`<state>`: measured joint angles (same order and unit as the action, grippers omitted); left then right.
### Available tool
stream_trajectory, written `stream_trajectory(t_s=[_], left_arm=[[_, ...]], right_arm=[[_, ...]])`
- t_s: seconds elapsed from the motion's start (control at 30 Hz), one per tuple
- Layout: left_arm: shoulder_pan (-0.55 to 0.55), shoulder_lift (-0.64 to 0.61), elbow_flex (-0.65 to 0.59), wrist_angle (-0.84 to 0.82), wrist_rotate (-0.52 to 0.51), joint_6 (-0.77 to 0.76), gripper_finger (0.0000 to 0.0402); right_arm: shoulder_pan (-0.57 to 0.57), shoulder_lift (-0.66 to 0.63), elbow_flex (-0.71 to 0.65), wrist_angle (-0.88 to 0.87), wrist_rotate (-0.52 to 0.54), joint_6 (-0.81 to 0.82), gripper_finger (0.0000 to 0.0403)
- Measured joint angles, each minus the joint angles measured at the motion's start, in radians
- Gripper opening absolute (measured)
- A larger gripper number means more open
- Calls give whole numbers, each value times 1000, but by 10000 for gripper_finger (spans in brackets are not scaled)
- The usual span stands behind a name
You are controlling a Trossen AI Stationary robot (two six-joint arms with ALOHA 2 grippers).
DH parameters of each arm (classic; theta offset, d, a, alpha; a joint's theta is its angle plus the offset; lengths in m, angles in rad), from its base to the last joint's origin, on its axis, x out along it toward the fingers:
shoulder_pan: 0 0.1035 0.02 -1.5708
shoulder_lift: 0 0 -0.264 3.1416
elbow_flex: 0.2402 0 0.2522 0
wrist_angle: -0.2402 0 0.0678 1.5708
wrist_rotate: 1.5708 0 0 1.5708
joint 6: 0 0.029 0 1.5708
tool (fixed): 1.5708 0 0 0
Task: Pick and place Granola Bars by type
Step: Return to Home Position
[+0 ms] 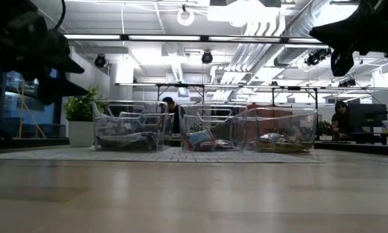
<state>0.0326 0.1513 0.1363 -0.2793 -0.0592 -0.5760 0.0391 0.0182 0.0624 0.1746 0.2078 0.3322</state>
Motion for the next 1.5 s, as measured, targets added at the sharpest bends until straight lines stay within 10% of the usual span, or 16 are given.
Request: stream_trajectory(t_s=[0.73, 1.5], left_arm=[[0, 0, 0, -12, -14, -50, 271], [0, 1, 0, 74, 104, 511, 271]], right_arm=[[0, -17, 2, -150, -62, -10, 0], [-33, -5, 5, -312, -101, -254, 0]])
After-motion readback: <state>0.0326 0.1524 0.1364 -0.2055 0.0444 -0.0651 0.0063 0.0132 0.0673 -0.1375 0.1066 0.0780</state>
